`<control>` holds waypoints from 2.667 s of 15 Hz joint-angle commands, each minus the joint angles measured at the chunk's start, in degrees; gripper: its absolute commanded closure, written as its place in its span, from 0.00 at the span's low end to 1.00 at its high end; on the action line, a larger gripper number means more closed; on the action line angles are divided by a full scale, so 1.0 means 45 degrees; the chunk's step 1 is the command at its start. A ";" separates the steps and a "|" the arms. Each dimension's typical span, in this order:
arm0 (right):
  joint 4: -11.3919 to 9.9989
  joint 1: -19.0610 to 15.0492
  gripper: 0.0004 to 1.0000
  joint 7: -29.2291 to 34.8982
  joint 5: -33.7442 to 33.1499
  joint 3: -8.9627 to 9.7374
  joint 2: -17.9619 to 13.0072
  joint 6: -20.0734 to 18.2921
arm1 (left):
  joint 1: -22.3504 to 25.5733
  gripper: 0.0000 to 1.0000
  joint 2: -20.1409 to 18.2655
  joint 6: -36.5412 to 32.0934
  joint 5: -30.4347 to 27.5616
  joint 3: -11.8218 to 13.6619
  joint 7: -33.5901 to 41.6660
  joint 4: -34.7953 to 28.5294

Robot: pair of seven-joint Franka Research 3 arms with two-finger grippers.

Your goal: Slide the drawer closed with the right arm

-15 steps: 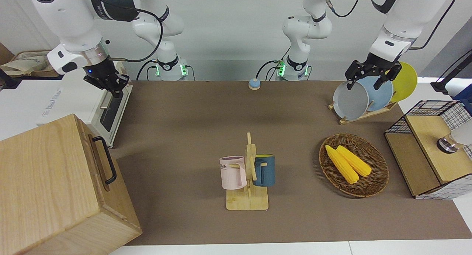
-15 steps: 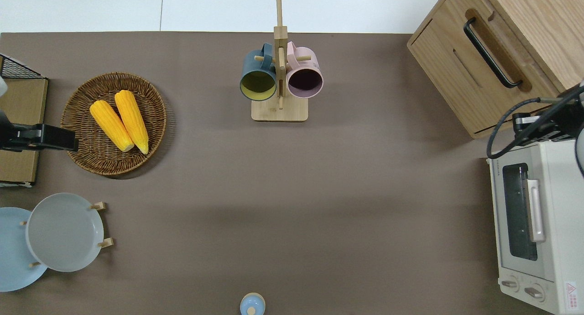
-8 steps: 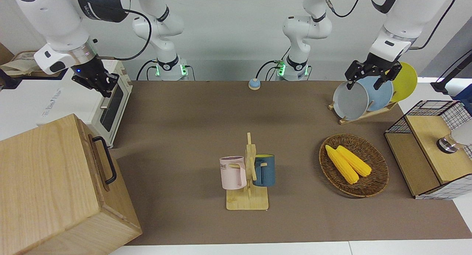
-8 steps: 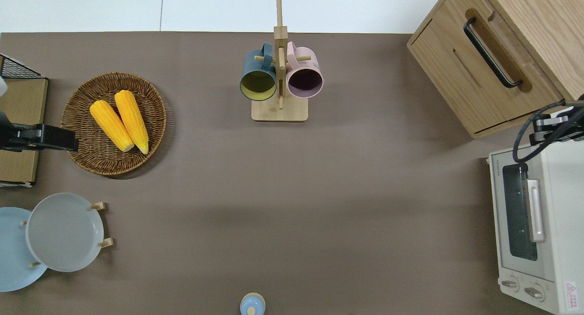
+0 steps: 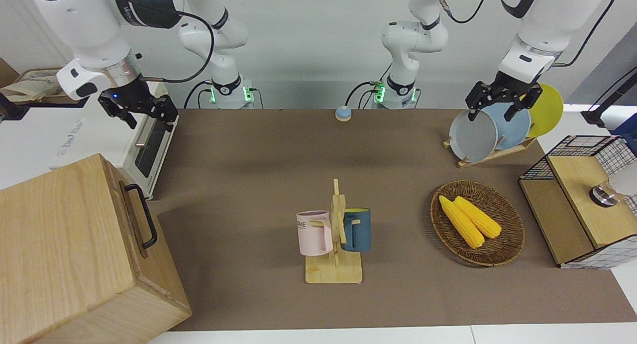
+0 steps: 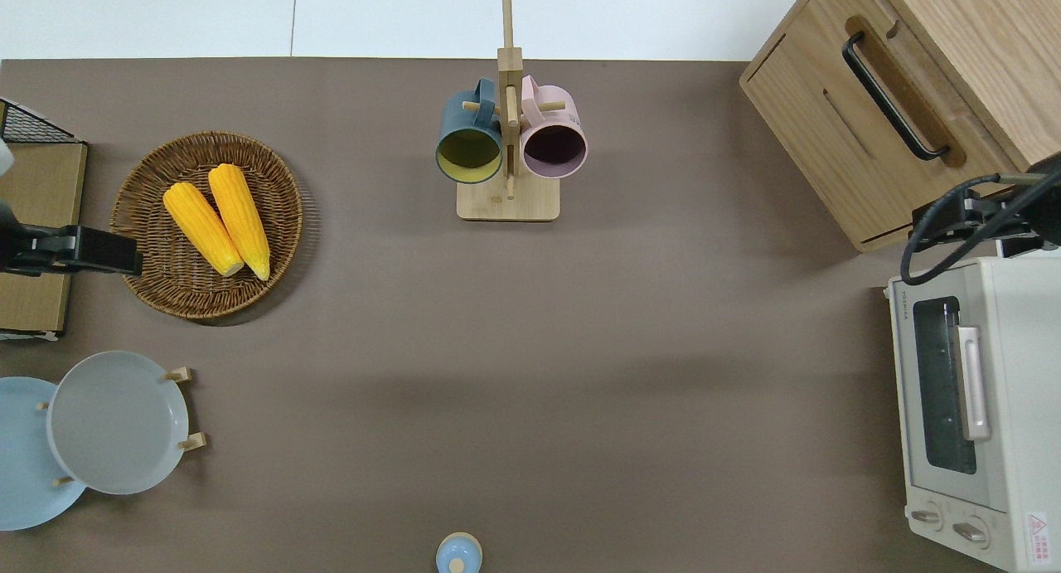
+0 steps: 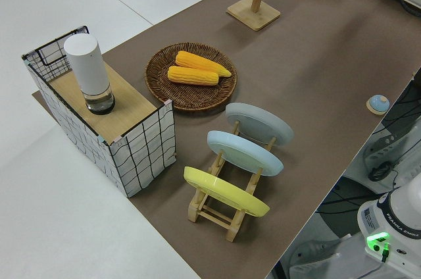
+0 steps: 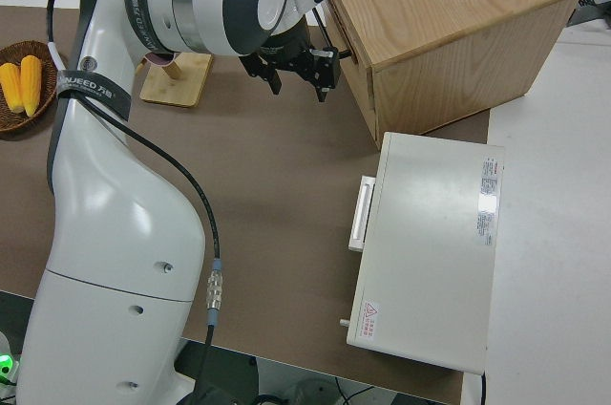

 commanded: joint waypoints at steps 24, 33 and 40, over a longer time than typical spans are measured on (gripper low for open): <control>-0.2795 -0.0815 0.01 -0.0263 0.0017 0.0620 -0.2258 0.1753 | -0.0219 0.00 0.0169 0.0005 0.0159 0.0212 0.0096 0.0260; -0.2326 -0.0757 0.01 -0.0264 -0.0490 0.0776 -0.2121 0.0835 | -0.0219 0.00 0.0169 0.0005 0.0159 0.0212 0.0096 0.0260; -0.1759 -0.0756 0.01 -0.0498 -0.0510 0.1265 -0.1457 0.0991 | -0.0219 0.00 0.0169 0.0005 0.0159 0.0212 0.0096 0.0260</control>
